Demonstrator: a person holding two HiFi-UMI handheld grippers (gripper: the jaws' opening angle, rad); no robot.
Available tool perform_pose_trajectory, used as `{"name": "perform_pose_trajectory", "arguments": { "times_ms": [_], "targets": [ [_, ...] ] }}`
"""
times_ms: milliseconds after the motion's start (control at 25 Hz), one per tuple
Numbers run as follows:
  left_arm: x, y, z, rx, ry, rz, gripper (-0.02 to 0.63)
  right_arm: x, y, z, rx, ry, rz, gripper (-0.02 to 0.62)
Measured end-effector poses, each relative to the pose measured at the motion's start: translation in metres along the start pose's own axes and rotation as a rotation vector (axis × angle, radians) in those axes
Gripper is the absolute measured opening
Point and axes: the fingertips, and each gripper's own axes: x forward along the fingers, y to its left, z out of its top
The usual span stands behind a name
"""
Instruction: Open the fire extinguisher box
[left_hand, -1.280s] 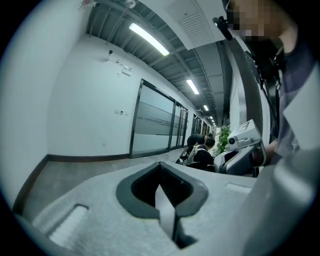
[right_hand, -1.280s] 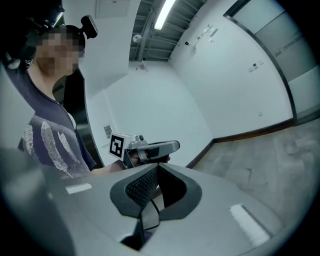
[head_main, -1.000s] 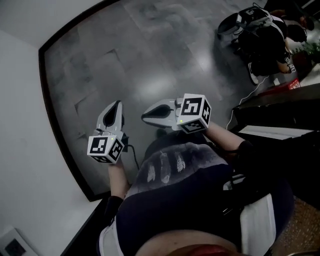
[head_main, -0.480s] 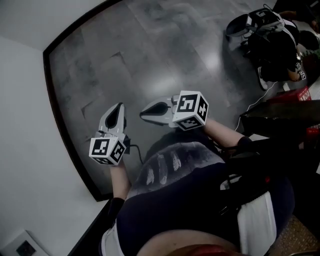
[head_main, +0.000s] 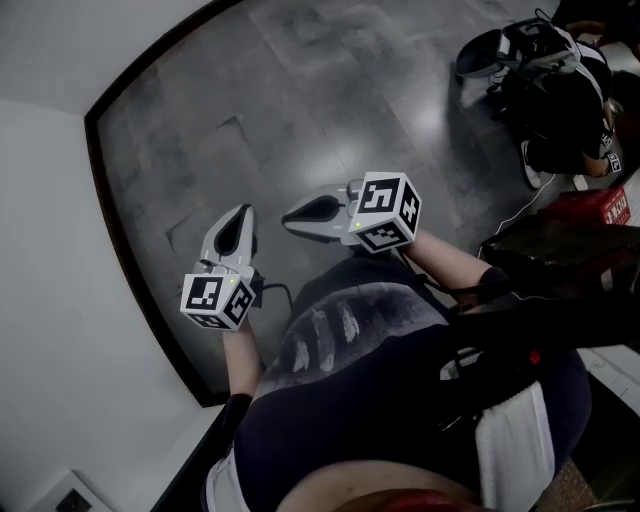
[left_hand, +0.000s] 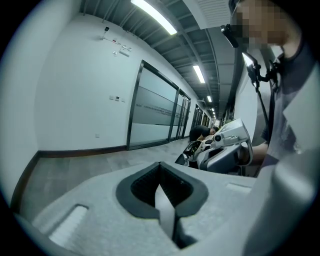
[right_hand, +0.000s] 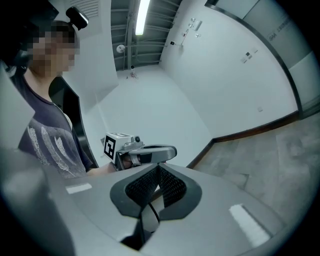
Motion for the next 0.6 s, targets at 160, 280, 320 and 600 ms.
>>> {"name": "perform_pose_trajectory", "arguments": {
  "times_ms": [160,280,320,600],
  "targets": [
    [0.017,0.013,0.008,0.001,-0.010,0.035,-0.002,-0.017,-0.036,0.021,0.001,-0.030,-0.060,-0.002],
    [0.025,0.033,0.013,-0.010,-0.009,0.051,-0.002,-0.018,-0.054,0.040,-0.009,-0.053,-0.085,-0.002],
    [0.029,0.042,0.015,-0.014,-0.009,0.054,-0.002,-0.017,-0.061,0.047,-0.013,-0.058,-0.092,-0.002],
    [0.063,0.096,0.025,-0.041,-0.029,-0.023,-0.002,0.012,-0.103,0.077,-0.032,-0.061,-0.160,-0.002]
  ]
}}
